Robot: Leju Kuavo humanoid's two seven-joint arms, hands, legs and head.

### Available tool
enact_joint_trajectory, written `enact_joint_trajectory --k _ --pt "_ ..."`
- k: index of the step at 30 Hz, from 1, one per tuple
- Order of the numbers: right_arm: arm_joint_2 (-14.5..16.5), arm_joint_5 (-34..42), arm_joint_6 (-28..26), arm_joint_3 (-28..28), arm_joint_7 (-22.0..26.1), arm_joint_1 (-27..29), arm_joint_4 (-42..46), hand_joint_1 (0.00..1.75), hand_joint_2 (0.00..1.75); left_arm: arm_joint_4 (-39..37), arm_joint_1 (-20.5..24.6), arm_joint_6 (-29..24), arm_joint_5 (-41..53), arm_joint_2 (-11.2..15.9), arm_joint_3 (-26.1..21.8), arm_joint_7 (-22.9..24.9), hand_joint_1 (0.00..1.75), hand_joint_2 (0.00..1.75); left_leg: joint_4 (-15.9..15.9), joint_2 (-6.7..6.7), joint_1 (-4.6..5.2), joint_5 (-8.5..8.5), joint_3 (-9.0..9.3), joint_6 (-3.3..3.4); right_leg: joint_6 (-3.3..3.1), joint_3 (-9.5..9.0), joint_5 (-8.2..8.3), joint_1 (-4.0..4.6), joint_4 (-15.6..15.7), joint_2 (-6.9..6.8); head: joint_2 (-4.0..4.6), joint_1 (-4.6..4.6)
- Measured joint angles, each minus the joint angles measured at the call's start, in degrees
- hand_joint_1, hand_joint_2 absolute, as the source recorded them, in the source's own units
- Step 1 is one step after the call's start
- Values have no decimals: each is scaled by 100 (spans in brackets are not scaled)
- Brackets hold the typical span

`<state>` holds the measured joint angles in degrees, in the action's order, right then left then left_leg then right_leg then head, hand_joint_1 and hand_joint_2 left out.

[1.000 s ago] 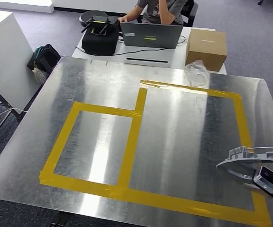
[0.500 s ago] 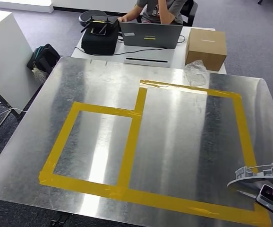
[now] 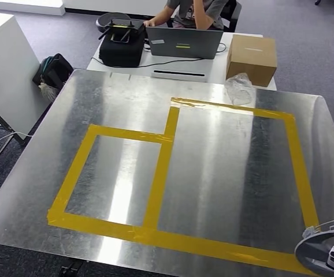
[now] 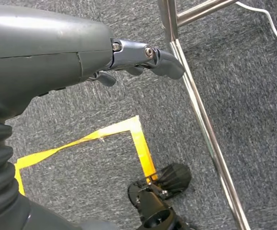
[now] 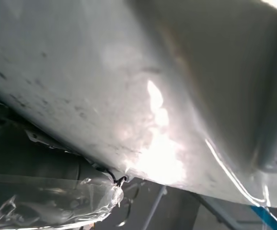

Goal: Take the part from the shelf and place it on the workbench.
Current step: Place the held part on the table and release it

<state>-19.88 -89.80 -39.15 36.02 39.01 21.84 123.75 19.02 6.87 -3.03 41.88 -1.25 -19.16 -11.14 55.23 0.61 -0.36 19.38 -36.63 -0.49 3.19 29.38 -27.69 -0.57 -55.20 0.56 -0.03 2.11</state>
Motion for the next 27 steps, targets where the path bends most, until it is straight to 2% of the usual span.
enact_joint_trajectory --k 4,9,19,27 --pt "18 3 0 195 0 -323 -436 175 175 -2 51 100 -44 85 10 139 0 175 0 -2 -4 -4 1 2 2 1 3 1 0 -1 1 3" --pt "56 0 0 843 0 -723 -588 175 175 -4 144 148 -22 236 49 302 0 175 0 -1 4 -10 -1 8 6 1 7 -6 0 -3 1 2" --pt "10 -4 0 1957 1 -916 -704 175 175 -7 180 112 -170 352 54 181 0 175 0 0 14 -3 -3 8 8 1 4 -12 -1 -2 1 2" --pt "-188 -8 0 2127 1 -971 -1000 175 175 -7 122 111 -217 363 54 150 0 175 0 -1 14 -3 -3 7 8 3 4 -12 -1 -3 1 3"
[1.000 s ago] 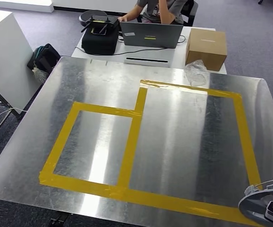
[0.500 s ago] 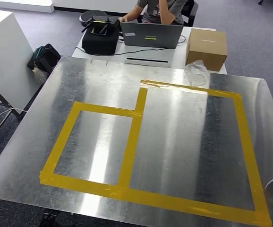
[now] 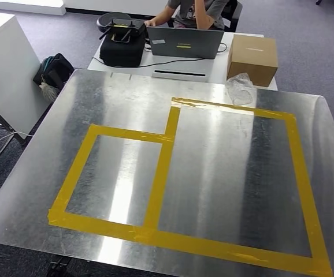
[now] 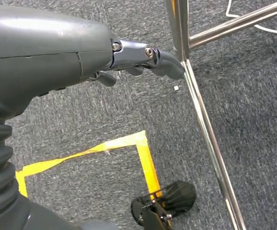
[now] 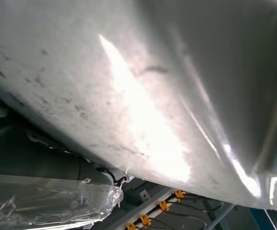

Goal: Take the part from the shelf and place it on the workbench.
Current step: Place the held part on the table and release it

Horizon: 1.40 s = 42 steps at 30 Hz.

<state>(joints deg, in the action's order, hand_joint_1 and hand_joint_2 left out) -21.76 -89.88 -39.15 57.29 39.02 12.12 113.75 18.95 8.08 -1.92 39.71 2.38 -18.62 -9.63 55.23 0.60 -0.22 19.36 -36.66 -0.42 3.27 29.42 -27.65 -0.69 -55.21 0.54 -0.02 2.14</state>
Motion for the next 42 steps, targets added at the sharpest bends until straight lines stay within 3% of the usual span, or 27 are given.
enact_joint_trajectory --k 13,15,16,17,18,20,21,22,23,24,25,28,30,32,35,40,42 --pt "-205 -4 92 -34 -31 -11 -240 175 175 -82 2 -88 6 0 -2 -123 0 175 -1 1 5 0 -8 0 1 -2 0 -3 -4 -1 0 -1" --pt "-368 -10 524 -142 -226 -152 -348 175 175 -85 -23 -42 -10 -7 -3 -90 0 175 -5 3 29 -11 -47 11 13 -18 10 -3 -31 -1 0 12" --pt "-641 -15 1040 -314 -523 -507 -537 175 175 -85 -37 -26 -21 -16 -4 -87 0 175 -4 -14 63 -24 -81 26 26 11 25 -25 -65 22 0 15" --pt "-1007 -20 1740 -587 -1046 -1109 -815 175 175 -85 -31 -17 -36 -32 -5 -101 0 175 -4 -37 108 -43 -124 40 42 62 39 -57 -110 52 0 19" --pt "-1383 -25 2523 -990 -1924 -1797 -1144 175 175 -82 7 -10 -50 -53 -6 -123 0 175 -5 -42 148 -60 -172 45 55 125 46 -87 -151 62 0 6" --pt "-1838 -36 3669 -2067 -4473 -2904 -1663 175 175 -66 134 -7 -73 -101 -7 -172 0 175 -10 44 156 -107 -242 34 59 173 43 -90 -188 -28 0 -15" --pt "-1908 -42 3878 -2807 -5965 -3210 -1848 175 175 -55 175 -7 -83 -120 -7 -190 0 175 -9 119 130 -132 -252 25 50 165 41 -71 -187 -110 0 -19" --pt "-1948 -48 3924 -3616 -7145 -3433 -2011 175 175 -47 172 -7 -95 -137 -7 -199 0 175 -5 174 100 -166 -248 27 40 172 41 -58 -183 -173 0 -9" --pt "-1980 -48 3916 -4565 -7942 -3595 -2183 175 175 -43 139 -9 -105 -148 -7 -201 0 175 -1 202 75 -188 -236 27 27 187 41 -58 -180 -207 0 -1" --pt "-2036 -44 3923 -5689 -8367 -3693 -2348 175 175 -41 90 -14 -114 -153 -7 -187 0 175 3 211 58 -203 -220 25 16 206 38 -59 -178 -219 0 0" --pt "-2097 -39 3943 -6823 -8407 -3722 -2491 175 175 -41 35 -21 -117 -151 -9 -164 0 175 7 212 42 -214 -209 22 9 224 38 -58 -176 -223 0 -2" --pt "-2214 -34 3899 -10018 -7840 -3656 -2756 175 175 -42 -114 -14 -118 -94 -24 -111 0 175 17 215 21 -218 -201 11 11 221 46 -37 -178 -229 0 -8" --pt "-2195 -35 3591 -11352 -7562 -3550 -2806 175 175 -42 -202 30 -106 -50 -35 -132 0 175 16 208 20 -203 -204 -5 8 194 46 -24 -186 -211 0 -9" --pt "-2100 -33 3176 -12012 -7545 -3421 -2759 175 175 -42 -235 62 -80 -20 -42 -161 0 175 15 166 23 -182 -202 -24 -1 171 51 -18 -191 -157 0 -11" --pt "-1899 -32 2861 -11950 -7499 -3096 -2533 175 175 -42 -196 69 -58 -9 -43 -177 0 175 15 117 26 -159 -198 -31 -15 194 46 -21 -190 -109 0 -13" --pt "-1389 61 2887 -10062 -6697 -2359 -2174 175 175 -42 -217 66 -57 6 -44 -210 0 175 15 112 23 -141 -199 -38 -61 250 2 -22 -189 -107 0 -8" --pt "-1165 136 2951 -9497 -6348 -2130 -2090 175 175 -42 -223 62 -58 10 -47 -233 0 175 15 110 24 -145 -200 -36 -52 250 16 -23 -190 -106 0 -9"
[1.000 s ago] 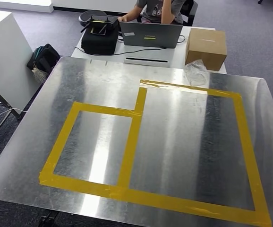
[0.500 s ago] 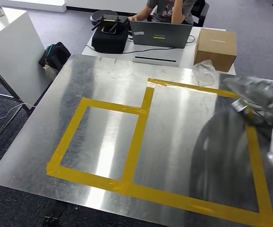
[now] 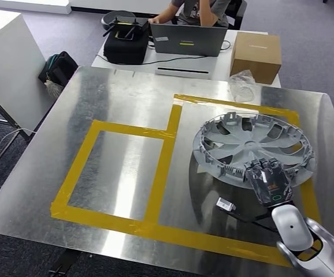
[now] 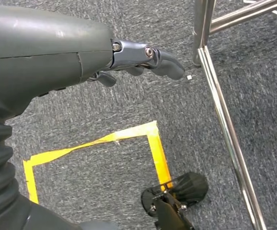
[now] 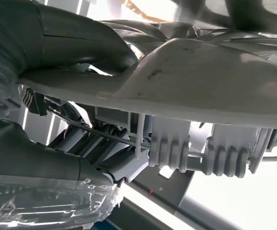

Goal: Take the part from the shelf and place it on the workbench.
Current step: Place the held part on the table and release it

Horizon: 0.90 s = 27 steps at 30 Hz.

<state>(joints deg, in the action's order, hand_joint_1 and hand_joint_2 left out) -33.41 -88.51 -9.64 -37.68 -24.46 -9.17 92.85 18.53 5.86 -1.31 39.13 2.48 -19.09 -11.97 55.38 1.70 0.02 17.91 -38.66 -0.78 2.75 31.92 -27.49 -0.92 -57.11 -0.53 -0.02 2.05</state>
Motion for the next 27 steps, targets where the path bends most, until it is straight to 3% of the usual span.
enact_joint_trajectory --k 6,15,19,23,27 --pt "417 305 71 1003 403 551 179 175 175 0 -30 -38 -13 5 -13 -28 0 175 1 -2 3 -1 -1 1 26 2 24 -5 0 7 0 -2" --pt "600 524 18 1492 417 857 355 175 175 0 -42 -70 -33 7 -28 -44 0 175 1 -7 1 1 -1 1 24 7 20 -4 0 14 0 -2" --pt "790 1336 -249 1829 486 1102 556 175 175 0 -82 -114 -85 8 -67 -140 0 175 1 -7 2 5 -1 -3 17 7 14 -4 0 14 0 -2" --pt "1054 2519 -501 2179 882 1378 772 175 175 0 -133 -70 -244 2 -189 -372 0 175 1 -8 2 9 -1 -6 15 7 10 -5 0 15 0 -2" --pt "1222 3702 -387 2428 1244 1595 933 175 175 0 -181 -50 -301 7 -326 -549 0 175 1 -9 1 12 -1 -9 14 9 9 -4 0 17 0 -2"
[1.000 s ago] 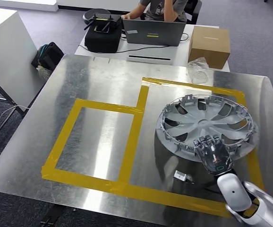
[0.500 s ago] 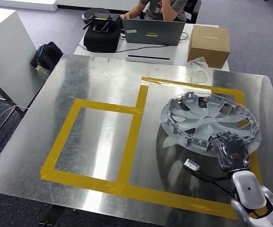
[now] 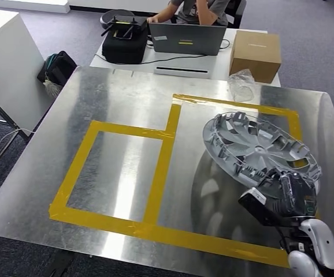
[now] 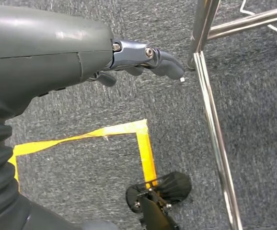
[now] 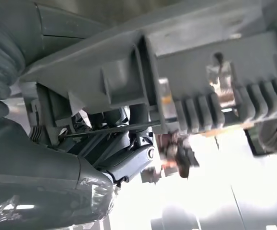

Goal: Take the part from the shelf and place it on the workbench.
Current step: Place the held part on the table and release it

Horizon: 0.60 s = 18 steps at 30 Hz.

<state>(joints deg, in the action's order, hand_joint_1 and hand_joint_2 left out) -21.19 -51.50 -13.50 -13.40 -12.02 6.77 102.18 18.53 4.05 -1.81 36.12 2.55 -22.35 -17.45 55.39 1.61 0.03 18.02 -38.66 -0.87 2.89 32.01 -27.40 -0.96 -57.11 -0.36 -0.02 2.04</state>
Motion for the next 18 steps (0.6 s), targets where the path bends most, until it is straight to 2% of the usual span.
enact_joint_trajectory --k 4,8,12,18 --pt "95 468 24 147 193 124 80 175 175 -2 -22 20 -8 9 -98 -62 0 175 0 -9 0 1 1 -1 0 2 0 0 0 9 0 -1" --pt "165 545 11 216 245 177 105 0 175 -2 -25 41 -2 12 -148 -85 0 175 0 -12 -1 1 1 -1 0 2 0 0 0 10 0 -1" --pt "196 535 -22 243 259 239 105 0 175 -2 -24 39 27 11 -160 -96 0 0 0 -12 0 1 1 -1 0 2 0 0 0 10 0 -1" --pt "219 478 -32 283 194 301 103 0 175 -2 -18 45 39 10 -214 -35 0 0 2 -13 4 11 1 5 2 0 0 -7 2 11 0 -1"
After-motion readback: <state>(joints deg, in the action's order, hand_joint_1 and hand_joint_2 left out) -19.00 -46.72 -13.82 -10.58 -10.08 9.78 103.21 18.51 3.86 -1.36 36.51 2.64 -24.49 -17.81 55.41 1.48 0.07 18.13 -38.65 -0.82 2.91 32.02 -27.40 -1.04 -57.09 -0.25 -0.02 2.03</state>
